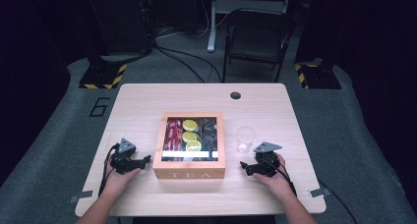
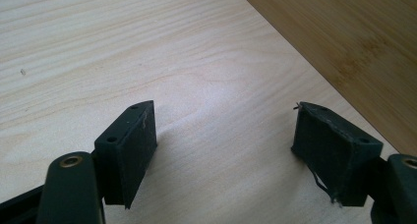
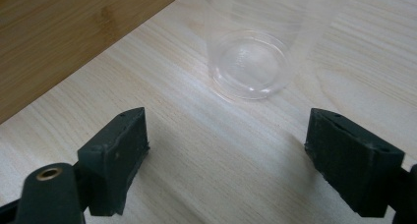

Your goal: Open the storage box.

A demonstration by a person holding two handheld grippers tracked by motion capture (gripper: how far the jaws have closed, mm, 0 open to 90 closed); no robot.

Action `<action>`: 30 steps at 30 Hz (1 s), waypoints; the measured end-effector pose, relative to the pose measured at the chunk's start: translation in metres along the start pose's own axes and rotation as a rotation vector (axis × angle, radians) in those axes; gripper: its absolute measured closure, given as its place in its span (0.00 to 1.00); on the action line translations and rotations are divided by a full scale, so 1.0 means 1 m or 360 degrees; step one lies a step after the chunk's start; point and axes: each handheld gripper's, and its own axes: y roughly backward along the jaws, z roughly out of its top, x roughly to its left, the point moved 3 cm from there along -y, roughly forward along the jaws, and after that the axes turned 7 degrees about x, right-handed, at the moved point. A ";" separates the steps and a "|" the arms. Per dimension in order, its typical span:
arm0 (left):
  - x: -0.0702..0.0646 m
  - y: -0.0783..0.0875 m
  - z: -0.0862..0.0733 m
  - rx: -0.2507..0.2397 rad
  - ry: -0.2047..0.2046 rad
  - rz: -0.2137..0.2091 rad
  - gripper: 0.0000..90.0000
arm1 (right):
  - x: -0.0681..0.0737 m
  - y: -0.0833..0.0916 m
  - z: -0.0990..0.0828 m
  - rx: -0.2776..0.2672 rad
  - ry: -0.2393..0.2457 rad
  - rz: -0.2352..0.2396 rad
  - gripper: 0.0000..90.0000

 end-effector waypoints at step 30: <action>0.000 0.000 0.000 -0.0019 0.0018 -0.0007 0.29 | 0.002 0.002 -0.001 0.0032 -0.0005 0.0007 0.18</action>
